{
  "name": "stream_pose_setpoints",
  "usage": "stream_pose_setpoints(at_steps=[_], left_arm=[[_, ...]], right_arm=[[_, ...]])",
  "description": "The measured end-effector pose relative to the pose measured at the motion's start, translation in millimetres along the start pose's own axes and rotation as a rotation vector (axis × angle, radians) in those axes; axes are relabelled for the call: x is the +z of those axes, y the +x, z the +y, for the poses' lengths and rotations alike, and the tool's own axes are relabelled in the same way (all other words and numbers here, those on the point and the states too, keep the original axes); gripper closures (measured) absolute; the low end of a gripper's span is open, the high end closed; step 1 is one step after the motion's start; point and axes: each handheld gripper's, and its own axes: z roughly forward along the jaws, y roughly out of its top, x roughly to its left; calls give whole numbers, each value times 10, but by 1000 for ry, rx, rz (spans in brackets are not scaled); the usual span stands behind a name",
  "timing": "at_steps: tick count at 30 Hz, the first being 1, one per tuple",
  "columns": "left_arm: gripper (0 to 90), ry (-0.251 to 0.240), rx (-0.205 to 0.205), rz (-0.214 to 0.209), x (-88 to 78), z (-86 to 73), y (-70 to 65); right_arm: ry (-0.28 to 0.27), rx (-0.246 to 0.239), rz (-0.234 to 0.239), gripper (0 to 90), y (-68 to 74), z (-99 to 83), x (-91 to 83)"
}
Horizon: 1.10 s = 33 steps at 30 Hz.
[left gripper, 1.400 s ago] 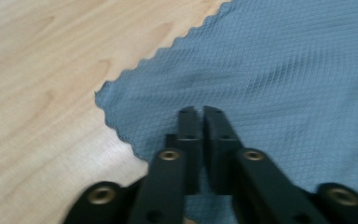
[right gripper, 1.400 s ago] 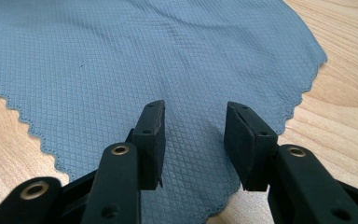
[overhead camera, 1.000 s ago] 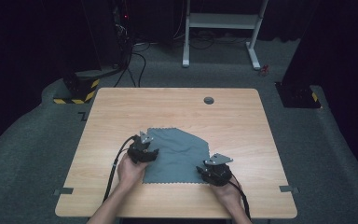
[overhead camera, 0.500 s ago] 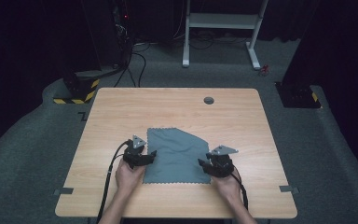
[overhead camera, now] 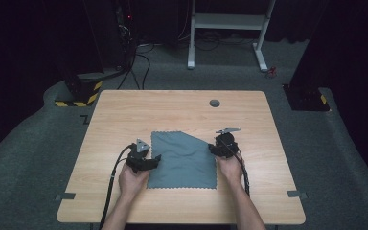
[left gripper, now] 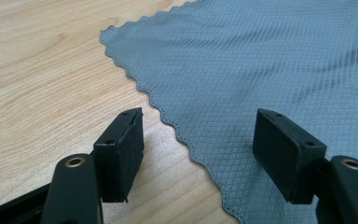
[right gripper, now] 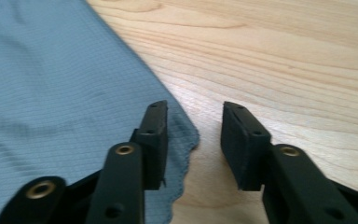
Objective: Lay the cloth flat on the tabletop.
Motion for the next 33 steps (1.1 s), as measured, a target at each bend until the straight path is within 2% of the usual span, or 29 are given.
stream_pose_setpoints(at_steps=[5, 10, 17, 20, 22, 24, 26, 27, 29, 33], left_arm=[[339, 1, -1, -3, 0, 1, 2], [339, 0, 1, -1, 1, 1, 1], [339, 0, 1, -1, 1, 1, 2], [339, 0, 1, -1, 0, 0, 1], [339, 1, 1, -2, 0, 1, 2], [339, 0, 1, -1, 0, 1, 1], [339, 0, 1, -1, 0, 1, 1], [339, 0, 1, -1, 0, 1, 1], [339, -1, 0, -1, 1, 0, 0], [339, -1, -1, -1, 1, 1, 0]], right_arm=[[40, -85, 0, 887, 45, 17, -12], [0, -142, 27, 896, 140, 35, -69], [-58, -280, 89, 898, 501, 38, -177], [-52, -371, 139, 897, 742, -43, -211], [-19, -441, 162, 893, 892, -121, -192], [10, -480, 177, 870, 1008, -183, -182], [17, -516, 173, 805, 1100, -216, -196], [10, -520, 171, 793, 1107, -212, -210], [-22, -478, 162, 773, 1066, -173, -265], [-60, -313, 124, 717, 846, -54, -303]])
